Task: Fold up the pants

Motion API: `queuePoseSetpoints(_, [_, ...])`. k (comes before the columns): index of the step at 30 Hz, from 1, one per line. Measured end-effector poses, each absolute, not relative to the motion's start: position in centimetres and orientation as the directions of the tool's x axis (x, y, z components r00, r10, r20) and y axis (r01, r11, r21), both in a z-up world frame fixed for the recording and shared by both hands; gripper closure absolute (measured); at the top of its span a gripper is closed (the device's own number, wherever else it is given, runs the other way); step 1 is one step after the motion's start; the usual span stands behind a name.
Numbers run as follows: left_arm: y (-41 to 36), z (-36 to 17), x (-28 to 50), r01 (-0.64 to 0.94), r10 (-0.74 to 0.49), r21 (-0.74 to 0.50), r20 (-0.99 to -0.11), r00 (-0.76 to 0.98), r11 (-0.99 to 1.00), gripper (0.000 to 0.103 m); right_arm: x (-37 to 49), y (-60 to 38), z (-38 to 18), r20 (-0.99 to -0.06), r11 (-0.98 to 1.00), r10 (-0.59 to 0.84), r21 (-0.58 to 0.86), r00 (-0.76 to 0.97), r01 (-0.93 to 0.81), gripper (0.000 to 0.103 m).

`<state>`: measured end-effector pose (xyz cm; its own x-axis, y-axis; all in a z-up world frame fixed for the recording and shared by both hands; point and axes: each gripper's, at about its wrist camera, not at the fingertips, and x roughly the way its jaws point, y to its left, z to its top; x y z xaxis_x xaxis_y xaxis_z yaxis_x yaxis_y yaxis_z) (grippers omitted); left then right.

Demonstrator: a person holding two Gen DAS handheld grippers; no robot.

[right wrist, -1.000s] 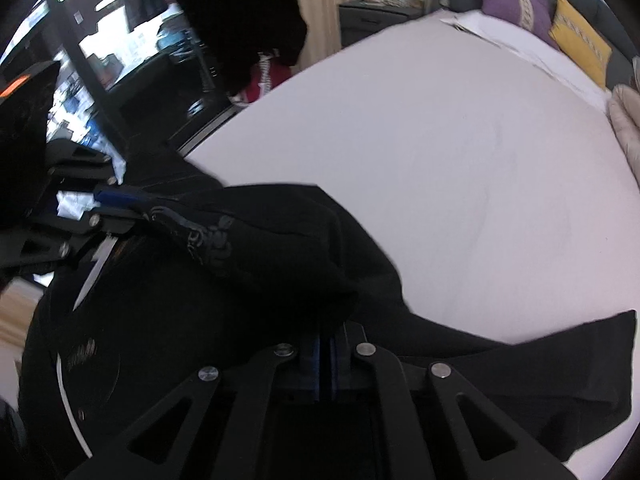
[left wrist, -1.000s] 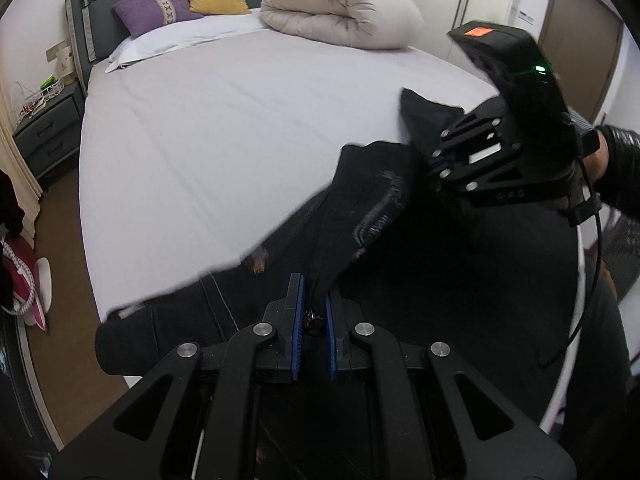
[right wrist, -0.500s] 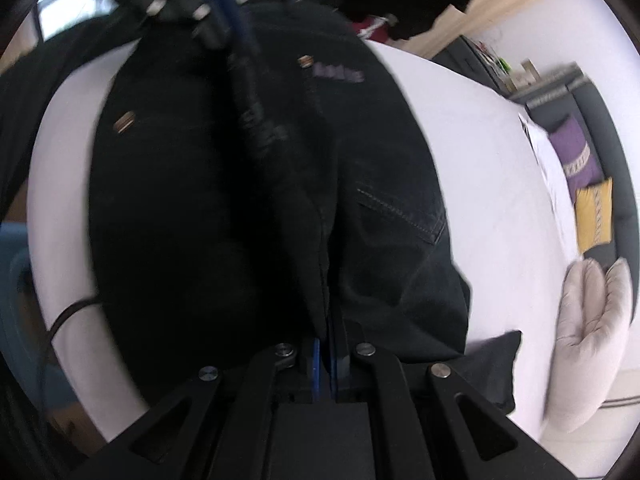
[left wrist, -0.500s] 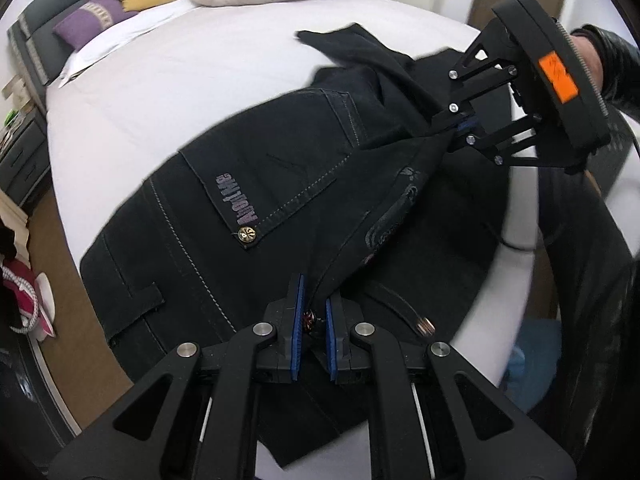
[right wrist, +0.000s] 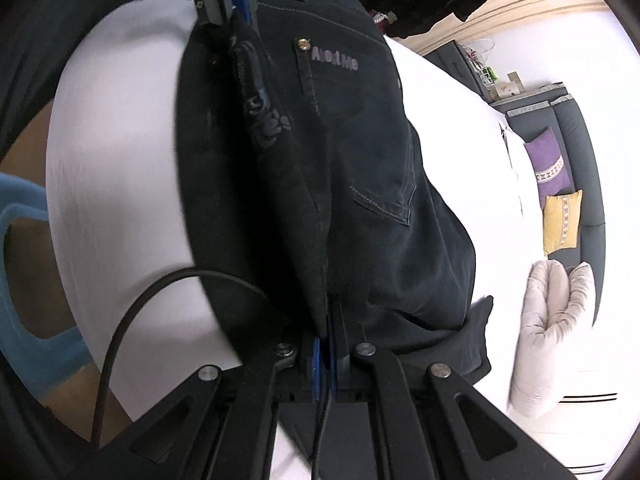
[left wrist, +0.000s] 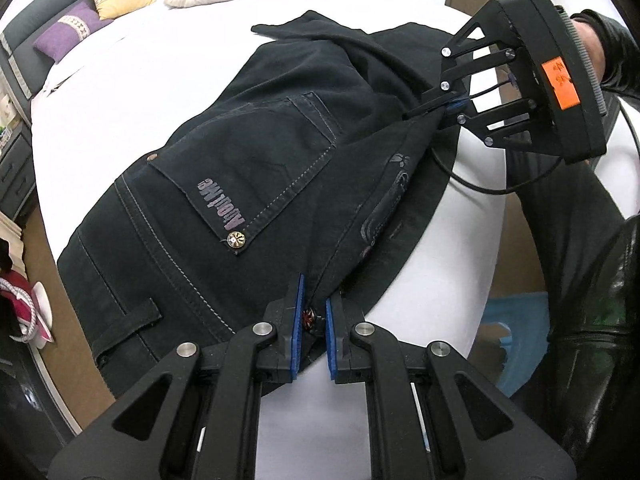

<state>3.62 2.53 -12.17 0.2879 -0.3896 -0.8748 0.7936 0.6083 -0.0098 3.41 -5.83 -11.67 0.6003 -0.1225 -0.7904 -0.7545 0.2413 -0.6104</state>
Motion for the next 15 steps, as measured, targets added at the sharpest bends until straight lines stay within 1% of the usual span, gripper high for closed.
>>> queuePoseSetpoints(4, [2.6,-12.4,4.2,0.779,-0.406,-0.044,-0.871,0.277,0.626,0.094,1.3,-6.3,-12.6,-0.76,0.197,-0.142,-0.65,0.634,-0.734,0.099])
queuePoseSetpoints(8, [2.7,-12.3,4.0,0.758,-0.399,-0.03,-0.863,0.309,0.651,0.094,-1.2,-6.5,-13.1,-0.73,0.168,-0.165,-0.683,0.663,-0.711,0.099])
queuePoseSetpoints(15, [3.7,-12.7,3.2,0.692,-0.416,-0.062,-0.836,0.358,0.719,0.092,-1.9,-6.7,-13.2,-0.72,0.173,-0.178,-0.694,0.671,-0.699,0.099])
